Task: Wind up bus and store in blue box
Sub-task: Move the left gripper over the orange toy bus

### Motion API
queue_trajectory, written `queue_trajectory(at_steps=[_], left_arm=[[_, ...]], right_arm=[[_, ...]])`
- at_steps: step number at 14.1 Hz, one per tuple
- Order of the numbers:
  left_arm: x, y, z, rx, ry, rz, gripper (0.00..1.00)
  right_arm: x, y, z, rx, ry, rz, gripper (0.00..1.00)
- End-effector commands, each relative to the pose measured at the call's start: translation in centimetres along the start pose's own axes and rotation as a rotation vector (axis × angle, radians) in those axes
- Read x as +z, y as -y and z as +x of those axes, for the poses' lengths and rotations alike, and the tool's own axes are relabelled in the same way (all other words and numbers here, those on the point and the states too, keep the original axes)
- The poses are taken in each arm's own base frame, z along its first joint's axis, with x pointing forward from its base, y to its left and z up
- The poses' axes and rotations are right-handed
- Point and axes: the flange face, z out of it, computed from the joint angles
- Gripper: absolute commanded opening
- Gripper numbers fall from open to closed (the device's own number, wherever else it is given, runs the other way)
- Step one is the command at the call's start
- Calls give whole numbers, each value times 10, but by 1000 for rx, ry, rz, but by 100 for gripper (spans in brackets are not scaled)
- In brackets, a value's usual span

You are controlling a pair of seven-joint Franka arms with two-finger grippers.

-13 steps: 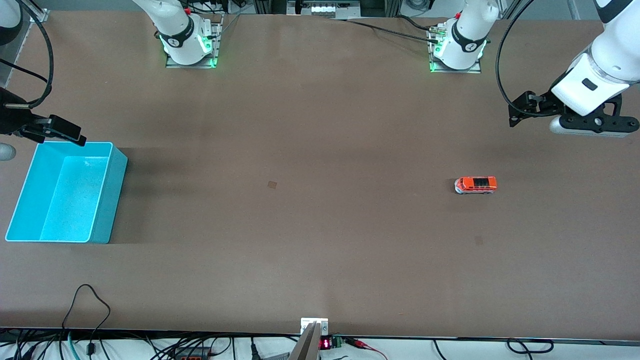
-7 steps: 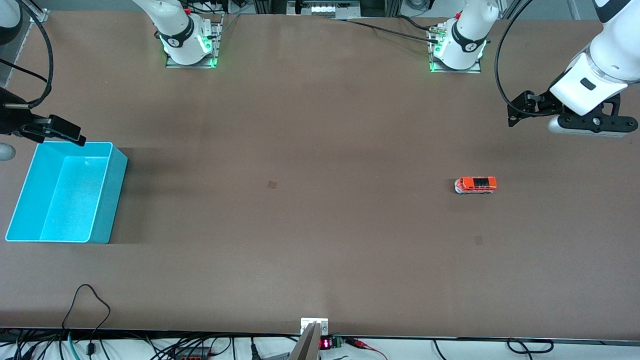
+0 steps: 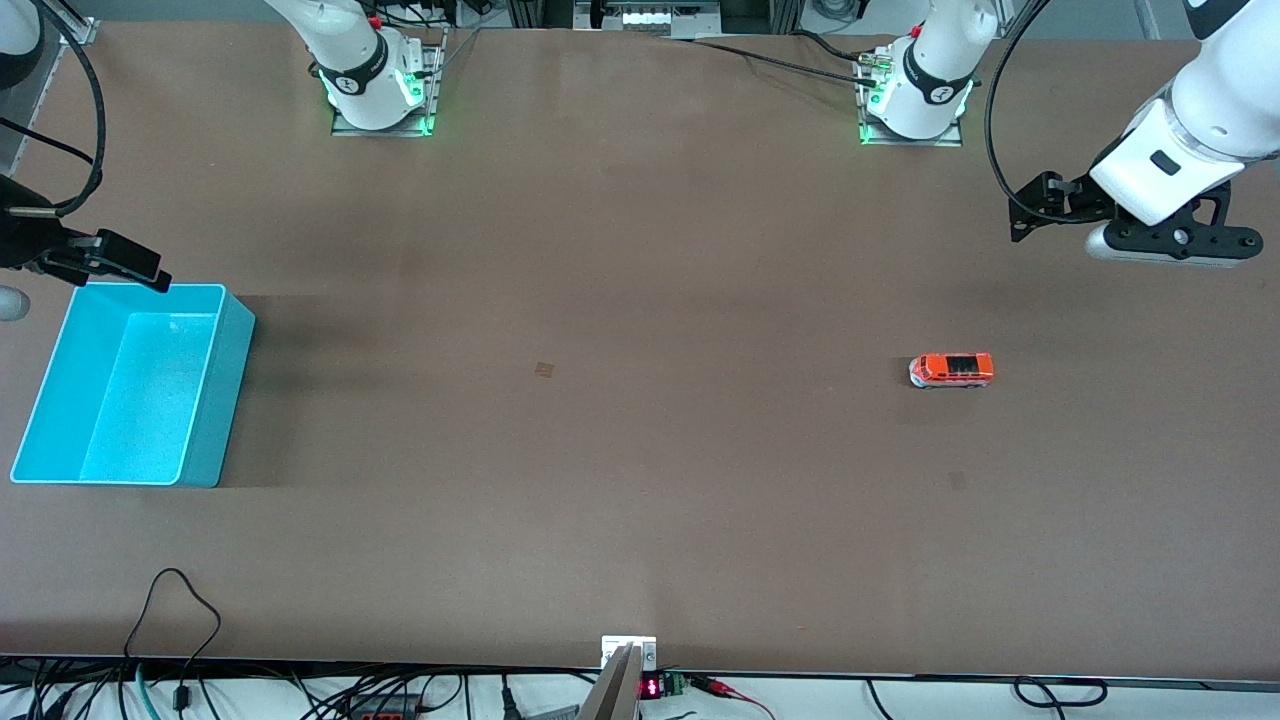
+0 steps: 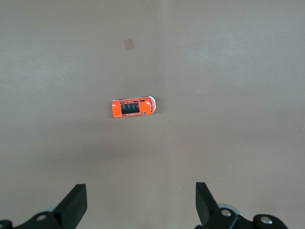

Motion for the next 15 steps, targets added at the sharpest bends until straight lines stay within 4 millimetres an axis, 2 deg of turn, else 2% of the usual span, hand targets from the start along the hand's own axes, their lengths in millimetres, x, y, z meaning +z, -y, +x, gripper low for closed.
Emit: queue_trajectory(at_steps=[1,5,10,12,15], left_arm=[[0,-6,-5,9,79,-11,100],[14,-6,-22,91,249,-12,100],[24,0,-18,364,280,-41,100],[36,5,-10,438,295,-58,100],[72,6,19,589,269,-78,100]], right_arm=[[14,0,6,5,25,-13,100],[34,-5,13,11,67,-14,100],[47,-7,18,9,93,-13,100],[51,-7,19,9,102,-13,100],[56,-6,20,14,111,-18,100]])
